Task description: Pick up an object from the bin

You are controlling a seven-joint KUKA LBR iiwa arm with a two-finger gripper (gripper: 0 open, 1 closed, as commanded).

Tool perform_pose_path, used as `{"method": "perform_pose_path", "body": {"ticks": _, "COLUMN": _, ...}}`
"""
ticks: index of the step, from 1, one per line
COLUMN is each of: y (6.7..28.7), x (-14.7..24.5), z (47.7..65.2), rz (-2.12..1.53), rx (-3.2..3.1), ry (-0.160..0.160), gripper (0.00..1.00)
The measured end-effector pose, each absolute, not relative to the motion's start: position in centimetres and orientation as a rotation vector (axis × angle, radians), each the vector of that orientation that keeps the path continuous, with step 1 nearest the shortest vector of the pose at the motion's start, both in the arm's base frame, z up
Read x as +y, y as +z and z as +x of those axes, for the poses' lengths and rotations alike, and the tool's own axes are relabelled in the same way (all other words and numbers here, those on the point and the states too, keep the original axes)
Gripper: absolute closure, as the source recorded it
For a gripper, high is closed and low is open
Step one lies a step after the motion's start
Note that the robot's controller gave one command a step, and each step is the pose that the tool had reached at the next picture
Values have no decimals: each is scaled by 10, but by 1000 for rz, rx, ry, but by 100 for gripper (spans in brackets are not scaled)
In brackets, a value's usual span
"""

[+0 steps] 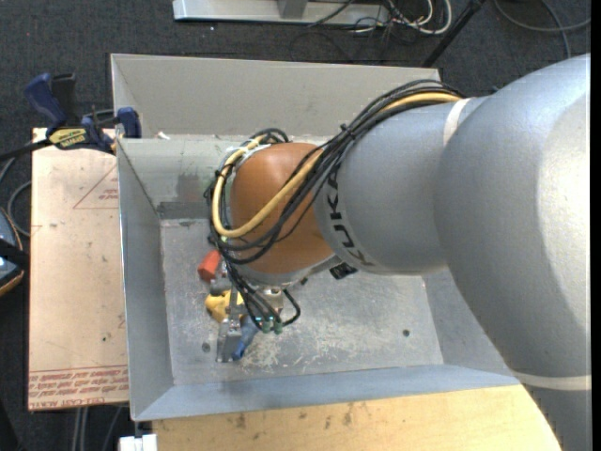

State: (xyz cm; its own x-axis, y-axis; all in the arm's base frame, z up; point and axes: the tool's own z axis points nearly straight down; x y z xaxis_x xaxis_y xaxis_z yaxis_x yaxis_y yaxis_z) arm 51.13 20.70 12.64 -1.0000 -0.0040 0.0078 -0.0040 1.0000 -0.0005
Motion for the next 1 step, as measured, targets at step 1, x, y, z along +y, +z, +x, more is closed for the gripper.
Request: {"method": "perform_pose_path", "body": {"ticks": 1, "y": 84, "x": 164, "z": 545, "rz": 784, "rx": -3045, "ry": -4, "gripper": 0}}
